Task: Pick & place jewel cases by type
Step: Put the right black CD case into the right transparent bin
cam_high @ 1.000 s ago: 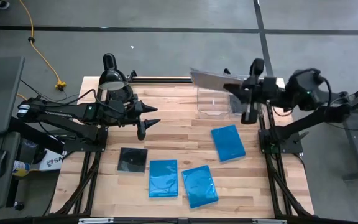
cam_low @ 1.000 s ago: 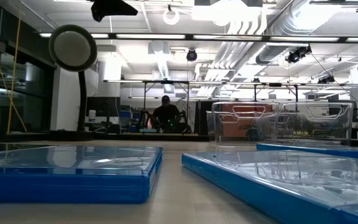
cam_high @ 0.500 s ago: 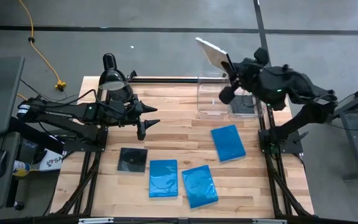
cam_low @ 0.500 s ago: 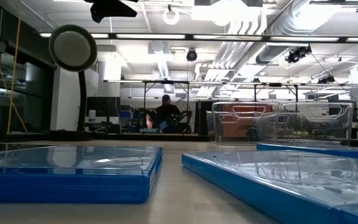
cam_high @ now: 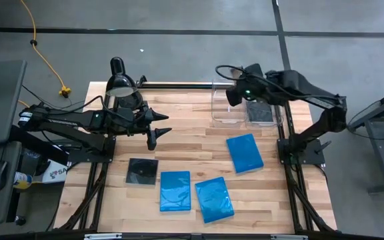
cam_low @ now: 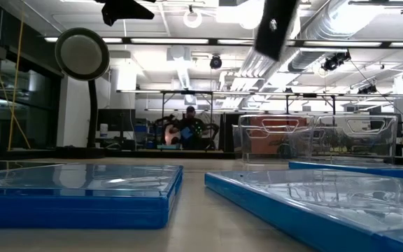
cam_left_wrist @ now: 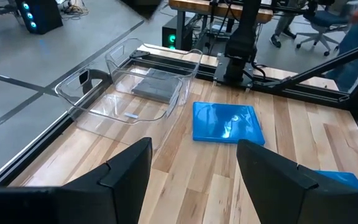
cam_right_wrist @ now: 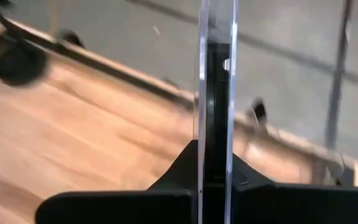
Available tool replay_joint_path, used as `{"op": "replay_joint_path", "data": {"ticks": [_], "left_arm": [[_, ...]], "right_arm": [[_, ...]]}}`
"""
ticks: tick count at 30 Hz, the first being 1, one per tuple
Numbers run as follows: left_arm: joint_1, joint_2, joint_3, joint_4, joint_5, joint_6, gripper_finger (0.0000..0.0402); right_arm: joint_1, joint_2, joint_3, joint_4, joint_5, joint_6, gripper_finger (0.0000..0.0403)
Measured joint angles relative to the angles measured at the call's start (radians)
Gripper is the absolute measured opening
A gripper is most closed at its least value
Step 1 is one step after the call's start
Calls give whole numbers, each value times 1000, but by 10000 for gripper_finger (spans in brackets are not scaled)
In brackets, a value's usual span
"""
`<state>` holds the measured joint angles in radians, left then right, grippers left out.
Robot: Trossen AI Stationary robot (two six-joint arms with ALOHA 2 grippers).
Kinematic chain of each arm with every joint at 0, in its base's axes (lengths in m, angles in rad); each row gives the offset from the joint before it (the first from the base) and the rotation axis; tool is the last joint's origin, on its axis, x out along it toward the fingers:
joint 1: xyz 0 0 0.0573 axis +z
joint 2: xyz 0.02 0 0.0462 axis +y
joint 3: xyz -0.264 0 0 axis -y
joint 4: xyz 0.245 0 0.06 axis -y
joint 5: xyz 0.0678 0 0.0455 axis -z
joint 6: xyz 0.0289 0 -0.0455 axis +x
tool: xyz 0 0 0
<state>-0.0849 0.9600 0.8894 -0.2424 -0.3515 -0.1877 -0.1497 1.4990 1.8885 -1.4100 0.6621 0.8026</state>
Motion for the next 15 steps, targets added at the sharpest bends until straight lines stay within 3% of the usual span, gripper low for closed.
{"op": "replay_joint_path", "data": {"ticks": [5, 15], "left_arm": [[0, 0, 0, 0, 1, 0, 236], [0, 0, 0, -24, 27, 0, 236]], "right_arm": [[-90, 0, -144, -14, -87, 35, 0], [-254, 0, -369, -13, -147, 30, 0]]}}
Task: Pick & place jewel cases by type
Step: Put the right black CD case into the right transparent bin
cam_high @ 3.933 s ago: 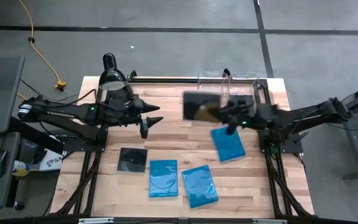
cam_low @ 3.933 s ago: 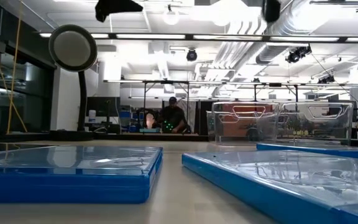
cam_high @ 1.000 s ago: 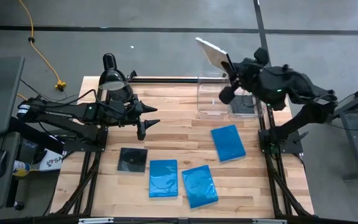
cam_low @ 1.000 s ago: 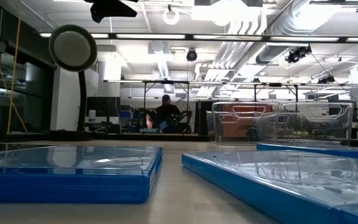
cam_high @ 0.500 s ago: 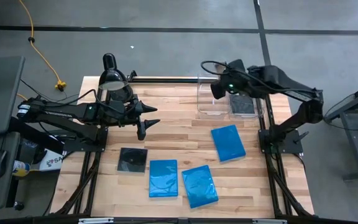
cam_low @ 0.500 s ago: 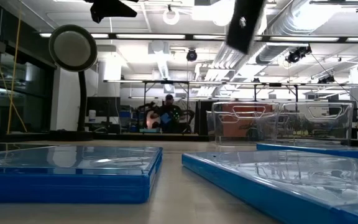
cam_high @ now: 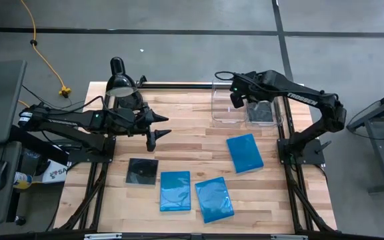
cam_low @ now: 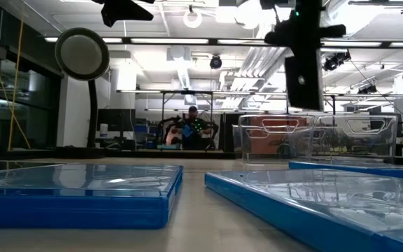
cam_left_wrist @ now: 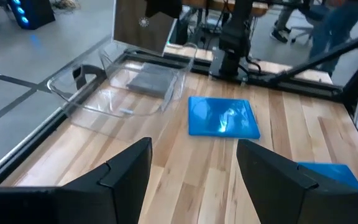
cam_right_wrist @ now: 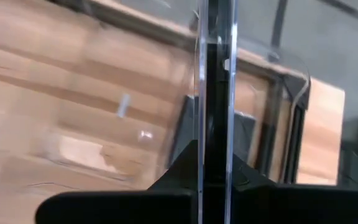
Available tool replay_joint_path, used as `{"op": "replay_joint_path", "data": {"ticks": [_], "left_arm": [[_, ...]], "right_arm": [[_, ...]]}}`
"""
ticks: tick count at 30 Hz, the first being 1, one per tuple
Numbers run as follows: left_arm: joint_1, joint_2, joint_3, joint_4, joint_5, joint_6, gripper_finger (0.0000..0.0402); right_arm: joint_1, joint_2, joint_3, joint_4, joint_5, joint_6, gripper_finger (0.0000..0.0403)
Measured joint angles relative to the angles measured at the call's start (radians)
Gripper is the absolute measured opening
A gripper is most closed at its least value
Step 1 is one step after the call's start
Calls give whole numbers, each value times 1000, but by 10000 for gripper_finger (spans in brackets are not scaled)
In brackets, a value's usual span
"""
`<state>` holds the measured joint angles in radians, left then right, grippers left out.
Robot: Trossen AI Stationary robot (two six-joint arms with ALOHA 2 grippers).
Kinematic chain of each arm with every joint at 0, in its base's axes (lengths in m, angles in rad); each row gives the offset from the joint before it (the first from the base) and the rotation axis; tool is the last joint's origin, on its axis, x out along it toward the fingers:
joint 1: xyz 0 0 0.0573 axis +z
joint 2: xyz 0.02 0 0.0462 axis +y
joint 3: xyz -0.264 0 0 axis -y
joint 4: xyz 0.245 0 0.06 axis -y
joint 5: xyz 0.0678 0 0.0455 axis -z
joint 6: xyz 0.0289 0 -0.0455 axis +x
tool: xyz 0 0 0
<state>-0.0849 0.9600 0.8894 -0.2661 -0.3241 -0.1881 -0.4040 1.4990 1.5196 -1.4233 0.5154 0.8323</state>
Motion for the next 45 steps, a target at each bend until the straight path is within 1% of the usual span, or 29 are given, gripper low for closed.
{"op": "replay_joint_path", "data": {"ticks": [6, 13, 23, 29, 34, 40, 45], "left_arm": [[0, 0, 0, -52, 1, 0, 236], [0, 0, 0, -94, 8, 0, 236], [0, 0, 0, -144, 3, 14, 236], [0, 0, 0, -162, 0, 35, 236], [0, 0, 0, -173, 0, 53, 236], [0, 0, 0, -205, -1, 53, 236], [0, 0, 0, -217, -1, 53, 236]], "right_arm": [[-96, 0, -85, -21, -46, -30, 0], [-210, 0, -162, -28, -90, -109, 0], [-324, 0, -264, 3, -123, -200, 0], [-366, 0, -318, 39, -123, -249, 0], [-384, 0, -338, 106, -136, -258, 4], [-390, 0, -340, 179, -167, -292, 26], [-390, 0, -340, 178, -174, -304, 57]]}}
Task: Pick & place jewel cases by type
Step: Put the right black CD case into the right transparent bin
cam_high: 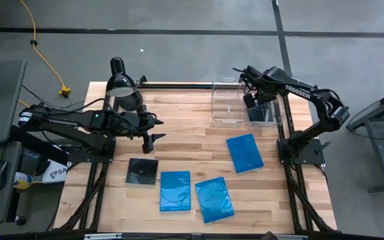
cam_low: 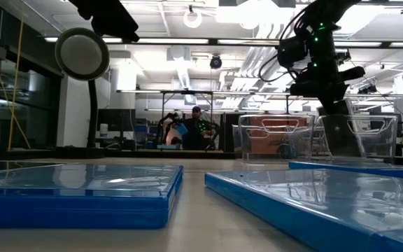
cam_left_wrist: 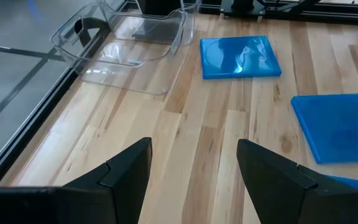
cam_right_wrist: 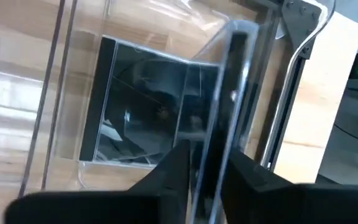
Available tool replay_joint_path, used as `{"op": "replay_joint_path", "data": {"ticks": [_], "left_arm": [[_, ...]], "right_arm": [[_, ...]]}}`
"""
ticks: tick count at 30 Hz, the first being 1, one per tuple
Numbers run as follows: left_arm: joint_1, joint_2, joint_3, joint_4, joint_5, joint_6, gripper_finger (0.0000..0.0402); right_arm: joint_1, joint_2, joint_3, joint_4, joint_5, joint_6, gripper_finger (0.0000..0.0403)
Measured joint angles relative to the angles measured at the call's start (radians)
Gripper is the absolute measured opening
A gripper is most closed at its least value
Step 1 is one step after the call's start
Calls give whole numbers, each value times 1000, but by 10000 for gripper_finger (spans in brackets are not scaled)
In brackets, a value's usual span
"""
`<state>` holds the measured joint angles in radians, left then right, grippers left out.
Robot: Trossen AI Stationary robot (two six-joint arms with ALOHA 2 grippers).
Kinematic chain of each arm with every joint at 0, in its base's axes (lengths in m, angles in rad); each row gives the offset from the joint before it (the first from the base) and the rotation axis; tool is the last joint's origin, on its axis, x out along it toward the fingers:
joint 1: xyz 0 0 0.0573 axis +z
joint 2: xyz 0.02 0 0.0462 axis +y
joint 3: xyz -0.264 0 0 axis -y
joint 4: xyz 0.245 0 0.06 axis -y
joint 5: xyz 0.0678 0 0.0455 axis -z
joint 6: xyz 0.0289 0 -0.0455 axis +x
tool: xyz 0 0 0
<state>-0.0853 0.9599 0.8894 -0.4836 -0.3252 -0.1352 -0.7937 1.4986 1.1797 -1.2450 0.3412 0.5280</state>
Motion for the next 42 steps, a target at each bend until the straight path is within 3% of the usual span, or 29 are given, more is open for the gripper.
{"op": "replay_joint_path", "data": {"ticks": [8, 16, 24, 31, 36, 42], "left_arm": [[0, 0, 0, -21, 1, -1, 236], [0, 0, 0, -21, 1, -1, 236], [0, 0, 0, -21, 2, -1, 236], [0, 0, 0, -21, 3, -1, 236], [0, 0, 0, -23, 5, -3, 236], [0, 0, 0, -46, 21, -11, 236]], "right_arm": [[0, 0, 0, -25, 5, -10, 122], [0, 0, 0, 24, -81, -5, 160], [-1, 0, 0, 24, -62, 13, 169], [-5, -1, -97, 88, -139, 31, 170], [-5, 0, -168, 100, -97, 98, 170], [-5, 0, -145, 106, -81, 63, 170]]}}
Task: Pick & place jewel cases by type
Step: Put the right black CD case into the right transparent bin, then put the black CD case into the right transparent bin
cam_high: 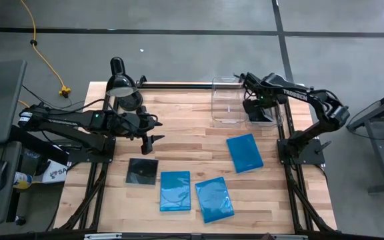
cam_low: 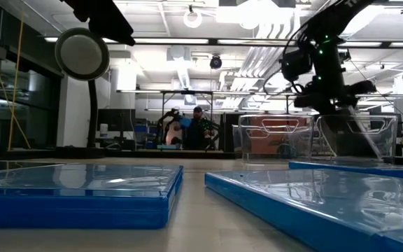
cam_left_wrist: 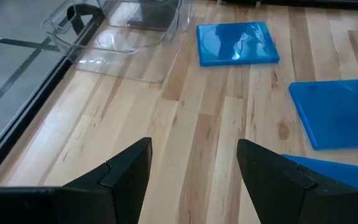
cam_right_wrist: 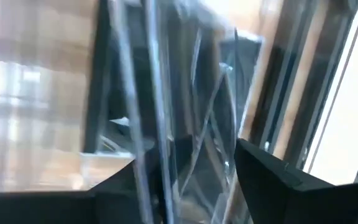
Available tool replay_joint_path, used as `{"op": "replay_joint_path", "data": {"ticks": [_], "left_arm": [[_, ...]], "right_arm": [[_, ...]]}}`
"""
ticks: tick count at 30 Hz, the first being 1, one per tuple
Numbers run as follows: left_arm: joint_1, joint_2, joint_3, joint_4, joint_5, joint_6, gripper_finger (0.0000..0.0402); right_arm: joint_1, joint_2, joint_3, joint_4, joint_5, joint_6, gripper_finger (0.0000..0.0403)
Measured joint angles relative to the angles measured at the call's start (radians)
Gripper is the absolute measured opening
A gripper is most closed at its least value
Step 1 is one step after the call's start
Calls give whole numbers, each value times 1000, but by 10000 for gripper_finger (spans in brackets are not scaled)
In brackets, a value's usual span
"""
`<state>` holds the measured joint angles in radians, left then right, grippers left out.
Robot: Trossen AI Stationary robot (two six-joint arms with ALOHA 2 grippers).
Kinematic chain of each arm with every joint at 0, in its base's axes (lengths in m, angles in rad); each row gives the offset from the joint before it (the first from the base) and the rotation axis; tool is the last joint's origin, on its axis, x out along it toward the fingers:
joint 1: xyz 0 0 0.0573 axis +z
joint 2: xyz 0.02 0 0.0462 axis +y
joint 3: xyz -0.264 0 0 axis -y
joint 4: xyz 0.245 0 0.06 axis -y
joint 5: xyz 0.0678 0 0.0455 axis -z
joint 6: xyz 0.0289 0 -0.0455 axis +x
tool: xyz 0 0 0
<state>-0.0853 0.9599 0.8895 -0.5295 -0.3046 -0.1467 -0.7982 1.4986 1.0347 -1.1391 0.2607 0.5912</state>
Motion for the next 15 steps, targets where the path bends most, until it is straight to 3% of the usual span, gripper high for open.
{"op": "replay_joint_path", "data": {"ticks": [15], "left_arm": [[0, 0, 0, 3, -2, -15, 236]], "right_arm": [[0, 0, 331, 47, 27, -130, 178]]}}
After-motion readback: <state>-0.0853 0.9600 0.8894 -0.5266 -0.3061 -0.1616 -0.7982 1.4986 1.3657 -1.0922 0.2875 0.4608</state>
